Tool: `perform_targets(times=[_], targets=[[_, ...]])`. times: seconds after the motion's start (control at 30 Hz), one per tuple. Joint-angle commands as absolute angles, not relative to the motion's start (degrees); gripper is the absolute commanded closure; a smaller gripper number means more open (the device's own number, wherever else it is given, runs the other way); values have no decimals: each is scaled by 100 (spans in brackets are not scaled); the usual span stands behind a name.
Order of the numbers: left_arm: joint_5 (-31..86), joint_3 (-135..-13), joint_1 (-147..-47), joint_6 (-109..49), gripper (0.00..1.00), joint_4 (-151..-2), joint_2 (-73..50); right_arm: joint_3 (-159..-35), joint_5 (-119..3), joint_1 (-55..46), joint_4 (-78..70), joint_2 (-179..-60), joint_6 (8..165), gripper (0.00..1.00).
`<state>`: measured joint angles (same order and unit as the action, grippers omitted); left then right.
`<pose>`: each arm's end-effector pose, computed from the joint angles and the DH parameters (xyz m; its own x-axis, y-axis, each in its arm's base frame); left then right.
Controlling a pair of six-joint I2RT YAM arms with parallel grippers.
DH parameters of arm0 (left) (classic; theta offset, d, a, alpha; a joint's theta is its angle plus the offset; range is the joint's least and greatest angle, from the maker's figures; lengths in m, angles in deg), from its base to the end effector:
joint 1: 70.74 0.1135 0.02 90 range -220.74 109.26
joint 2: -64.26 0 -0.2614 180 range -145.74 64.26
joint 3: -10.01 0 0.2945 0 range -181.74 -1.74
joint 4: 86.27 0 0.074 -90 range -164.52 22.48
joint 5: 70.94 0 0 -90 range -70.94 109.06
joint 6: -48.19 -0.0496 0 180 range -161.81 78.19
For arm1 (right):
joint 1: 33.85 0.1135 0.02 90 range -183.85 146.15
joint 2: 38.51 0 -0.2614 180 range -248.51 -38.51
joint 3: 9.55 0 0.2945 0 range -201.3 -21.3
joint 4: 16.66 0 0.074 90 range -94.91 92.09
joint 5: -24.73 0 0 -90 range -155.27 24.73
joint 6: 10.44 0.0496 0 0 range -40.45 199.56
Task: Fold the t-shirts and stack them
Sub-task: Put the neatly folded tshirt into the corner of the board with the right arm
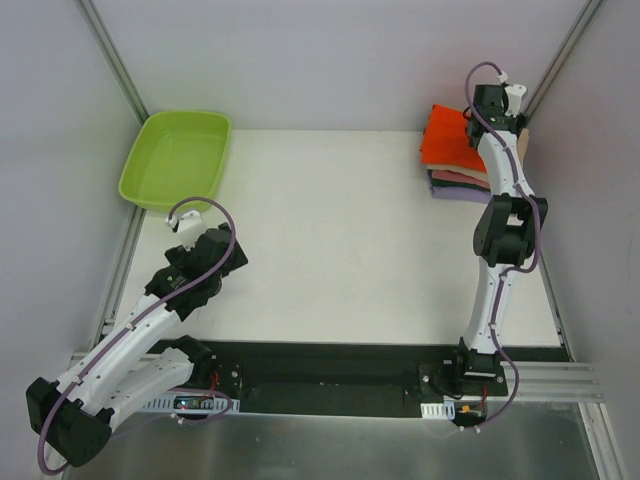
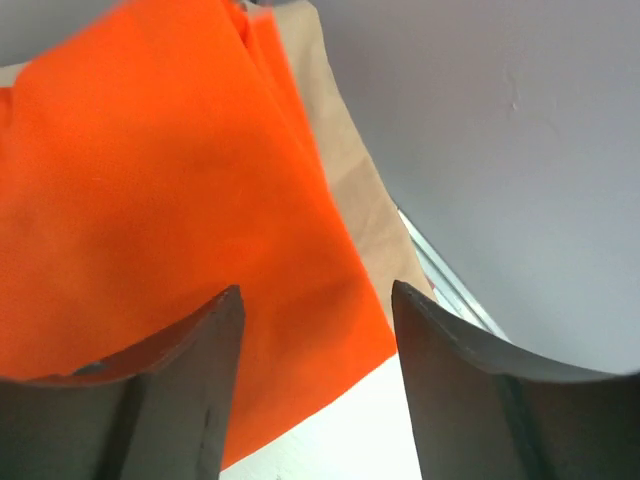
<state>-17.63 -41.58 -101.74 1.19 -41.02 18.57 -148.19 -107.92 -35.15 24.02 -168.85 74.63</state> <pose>0.2024 -0.0870 0.2587 -0.4091 -0.3922 -0.8239 -0.3583 0.8994 -0.2503 0.5730 -0.0466 0.2961 -0.5840 -0.0500 -0.8102 0.5405 0.7207 -0.4341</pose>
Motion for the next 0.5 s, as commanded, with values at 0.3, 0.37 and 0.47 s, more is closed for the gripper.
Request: perform_targets(times=[0.3,0.37,0.47], targets=[[-1655,-4182,-10106,231,1,-3901,2031,-14648,-8886,-3763,3165,-15341,7577,4],[-1505,-4226,-10106,205,1,-3875,2101,-14043,-8096,-3737,3096,-14726,7762,4],[-1329,-4156,-10106,275,1,-3857,2259,-12770,-7477,-3527,2963,-13672,7902,4]])
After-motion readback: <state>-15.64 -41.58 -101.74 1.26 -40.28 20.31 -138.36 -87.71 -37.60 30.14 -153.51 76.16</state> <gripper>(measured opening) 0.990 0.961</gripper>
